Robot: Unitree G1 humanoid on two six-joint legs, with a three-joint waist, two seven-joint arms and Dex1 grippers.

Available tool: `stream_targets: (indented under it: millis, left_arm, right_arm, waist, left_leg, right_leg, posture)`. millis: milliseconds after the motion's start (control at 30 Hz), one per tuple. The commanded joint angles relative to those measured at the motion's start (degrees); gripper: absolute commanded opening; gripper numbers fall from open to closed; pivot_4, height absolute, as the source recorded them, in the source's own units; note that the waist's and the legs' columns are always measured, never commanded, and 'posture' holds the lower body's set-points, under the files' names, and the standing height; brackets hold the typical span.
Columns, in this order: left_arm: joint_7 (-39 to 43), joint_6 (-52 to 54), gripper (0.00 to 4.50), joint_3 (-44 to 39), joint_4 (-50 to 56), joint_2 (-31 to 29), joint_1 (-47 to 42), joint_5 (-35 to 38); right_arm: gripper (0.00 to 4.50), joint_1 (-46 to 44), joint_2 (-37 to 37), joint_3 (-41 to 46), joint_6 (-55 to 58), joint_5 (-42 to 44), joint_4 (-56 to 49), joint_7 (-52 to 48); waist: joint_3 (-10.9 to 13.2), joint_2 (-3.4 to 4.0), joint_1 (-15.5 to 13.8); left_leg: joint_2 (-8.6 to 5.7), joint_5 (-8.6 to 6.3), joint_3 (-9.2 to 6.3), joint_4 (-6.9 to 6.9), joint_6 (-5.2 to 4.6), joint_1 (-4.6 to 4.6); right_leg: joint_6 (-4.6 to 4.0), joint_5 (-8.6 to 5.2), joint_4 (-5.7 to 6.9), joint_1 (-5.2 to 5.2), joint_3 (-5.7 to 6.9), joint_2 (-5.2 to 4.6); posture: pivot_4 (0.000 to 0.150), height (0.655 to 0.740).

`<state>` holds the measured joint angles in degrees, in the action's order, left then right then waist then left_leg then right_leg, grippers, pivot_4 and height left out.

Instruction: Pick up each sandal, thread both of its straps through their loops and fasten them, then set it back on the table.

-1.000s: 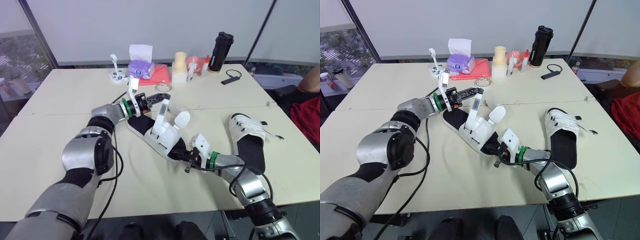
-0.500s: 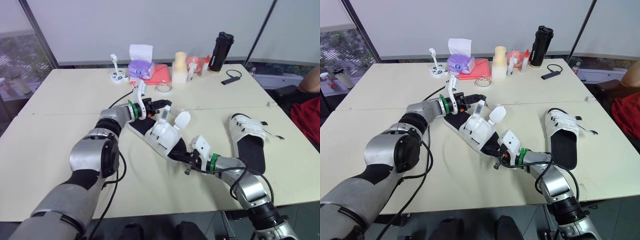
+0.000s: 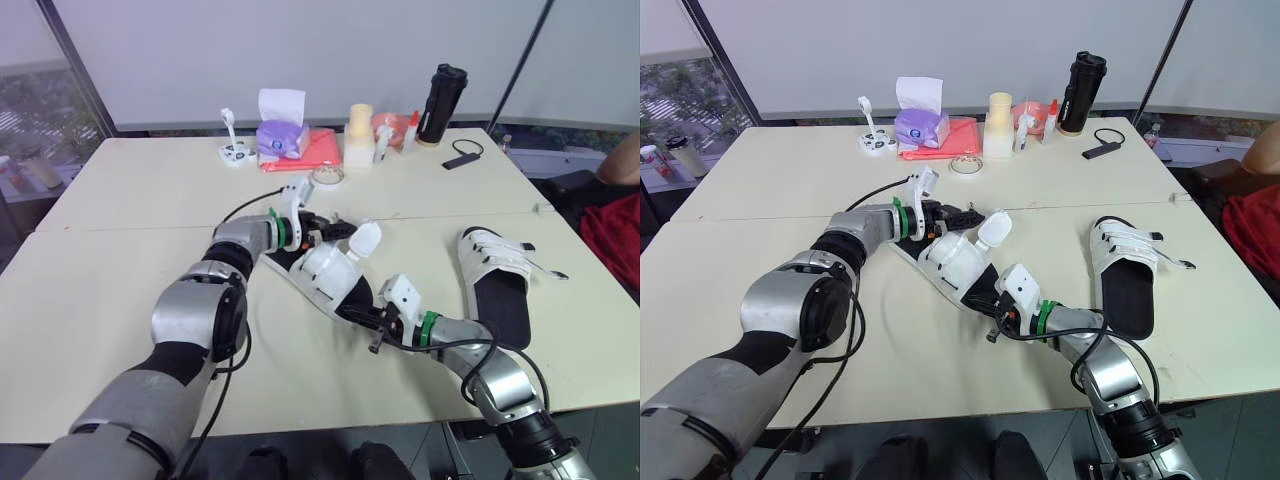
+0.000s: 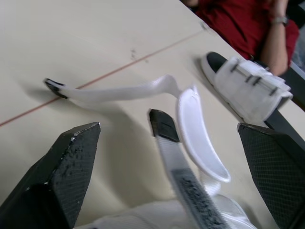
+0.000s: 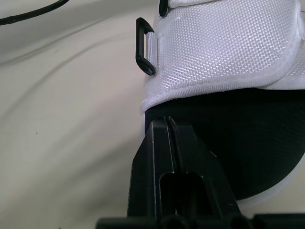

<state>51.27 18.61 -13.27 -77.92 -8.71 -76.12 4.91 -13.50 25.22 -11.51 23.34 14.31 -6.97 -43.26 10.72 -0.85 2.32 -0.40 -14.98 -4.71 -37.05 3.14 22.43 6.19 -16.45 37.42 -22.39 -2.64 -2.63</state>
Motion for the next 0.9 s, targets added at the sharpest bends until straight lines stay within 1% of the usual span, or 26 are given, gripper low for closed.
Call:
stream_targets:
  millis: [33,100,200,333,400,500,700,900]
  left_arm:
    - [-1.84,-0.97,4.46,-3.79,0.82,-2.67,-1.56,2.79]
    - [0.18,0.2,4.46,-5.64,1.13,-4.81,-2.44,4.45]
    - [9.13,3.12,4.46,-4.29,1.89,-8.41,-2.36,4.09]
    - [23.58,5.83,4.46,0.99,3.55,-12.27,-0.12,1.35]
    - [28.86,5.91,4.46,3.82,4.47,-13.16,1.32,0.05]
    - [35.64,5.98,4.46,8.24,6.5,-13.28,4.18,-1.82]
    - [39.56,5.34,4.46,12.33,9.41,-11.48,7.33,-2.31]
    - [39.16,6.48,4.46,13.01,10.79,-9.38,8.51,-0.89]
  right_arm:
    - [0.0,2.06,0.16,-2.38,3.1,-1.16,3.12,-0.55]
    - [0.0,1.71,0.17,-2.08,2.93,-1.08,3.34,-0.51]
    - [0.0,1.27,0.24,-1.6,2.66,-1.01,3.88,-0.5]
    - [0.0,0.59,0.39,-1.5,1.77,-1.53,4.35,-0.85]
    - [0.0,0.07,0.56,-1.18,1.4,-1.6,4.04,-0.95]
    - [0.0,-0.96,1.55,0.98,3.38,0.25,0.29,-1.11]
    - [0.0,0.46,5.04,4.02,8.7,3.15,-10.15,-1.11]
    - [0.0,1.35,7.32,6.53,14.05,6.07,-17.84,-0.26]
  waist:
    - [0.0,0.0,0.0]
    - [0.0,0.0,0.12]
    - [0.0,0.0,0.2]
    - [-0.01,0.01,0.14]
    - [-0.01,0.02,0.16]
    - [-0.02,0.03,0.17]
    - [0.02,-0.01,-0.68]
    - [0.04,-0.03,-1.17]
  left_leg:
    - [0.0,0.0,0.0,0.0,0.0,0.0]
    - [0.0,0.0,0.0,0.01,0.0,0.0]
    - [0.01,0.0,0.0,0.03,0.0,0.0]
    - [0.0,0.0,0.02,0.0,0.0,-0.01]
    - [0.0,0.0,0.02,-0.01,0.0,-0.03]
    - [0.0,0.0,0.02,-0.01,0.0,-0.05]
    - [-0.01,0.0,-0.01,-0.11,0.0,0.29]
    - [0.0,0.0,0.01,-0.14,-0.01,0.37]
  right_leg:
    - [0.0,0.0,0.0,0.0,0.0,0.0]
    - [0.0,0.0,0.01,-0.03,0.0,0.0]
    - [0.0,0.0,0.03,-0.05,0.0,0.01]
    - [0.0,0.0,0.03,0.0,0.0,0.02]
    - [0.0,0.0,0.04,0.03,0.0,0.02]
    - [-0.01,0.0,0.08,0.03,0.0,0.02]
    - [-0.01,0.0,0.11,-0.24,0.0,-0.01]
    - [-0.01,0.0,0.2,-0.39,-0.02,0.0]
  posture:
    - [0.15,0.74]
    - [0.15,0.74]
    - [0.15,0.74]
    - [0.15,0.74]
    - [0.15,0.74]
    - [0.15,0.74]
    - [0.15,0.74]
    - [0.15,0.74]
